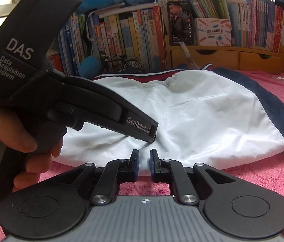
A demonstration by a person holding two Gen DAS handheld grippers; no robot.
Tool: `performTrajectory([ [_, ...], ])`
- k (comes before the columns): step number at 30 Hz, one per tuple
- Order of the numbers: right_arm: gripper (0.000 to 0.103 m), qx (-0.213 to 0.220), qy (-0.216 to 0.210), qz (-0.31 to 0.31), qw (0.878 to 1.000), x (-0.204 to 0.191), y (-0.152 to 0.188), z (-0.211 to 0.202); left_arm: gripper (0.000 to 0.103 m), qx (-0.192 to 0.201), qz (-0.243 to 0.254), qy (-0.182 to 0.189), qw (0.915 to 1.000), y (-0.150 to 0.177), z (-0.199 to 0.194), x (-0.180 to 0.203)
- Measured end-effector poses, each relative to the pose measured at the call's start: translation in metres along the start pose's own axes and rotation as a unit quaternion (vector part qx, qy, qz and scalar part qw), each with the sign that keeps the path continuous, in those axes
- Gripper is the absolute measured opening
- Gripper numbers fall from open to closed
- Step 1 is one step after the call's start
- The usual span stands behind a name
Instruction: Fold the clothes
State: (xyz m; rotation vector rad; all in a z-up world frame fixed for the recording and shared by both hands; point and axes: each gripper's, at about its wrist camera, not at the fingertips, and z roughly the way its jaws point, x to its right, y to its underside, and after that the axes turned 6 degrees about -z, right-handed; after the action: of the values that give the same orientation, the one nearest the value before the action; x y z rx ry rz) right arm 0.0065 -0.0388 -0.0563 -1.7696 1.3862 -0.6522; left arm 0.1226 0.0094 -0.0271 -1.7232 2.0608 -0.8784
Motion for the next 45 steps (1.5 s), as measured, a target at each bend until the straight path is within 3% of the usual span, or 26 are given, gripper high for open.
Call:
performTrajectory([
  [5, 0.013, -0.002, 0.0, -0.004, 1.0, -0.002, 0.0, 0.0, 0.032, 0.008, -0.034, -0.026, 0.999, -0.022, 0.019, -0.005],
  [18, 0.013, -0.003, -0.019, 0.023, 1.0, 0.004, 0.003, -0.001, 0.042, 0.039, -0.062, -0.106, 0.9916, -0.083, 0.076, -0.009],
  [23, 0.013, -0.004, -0.021, 0.027, 0.999, 0.005, 0.001, 0.0, 0.043, 0.052, -0.084, -0.103, 0.9898, -0.093, 0.087, -0.015],
  [38, 0.014, -0.006, -0.032, 0.036, 0.999, 0.012, 0.001, 0.002, 0.049, 0.073, -0.049, -0.096, 0.9915, -0.094, 0.093, -0.019],
  [45, 0.014, -0.007, -0.032, 0.035, 0.999, 0.013, 0.002, 0.001, 0.046, 0.117, -0.029, -0.083, 0.9892, -0.069, 0.037, -0.02],
])
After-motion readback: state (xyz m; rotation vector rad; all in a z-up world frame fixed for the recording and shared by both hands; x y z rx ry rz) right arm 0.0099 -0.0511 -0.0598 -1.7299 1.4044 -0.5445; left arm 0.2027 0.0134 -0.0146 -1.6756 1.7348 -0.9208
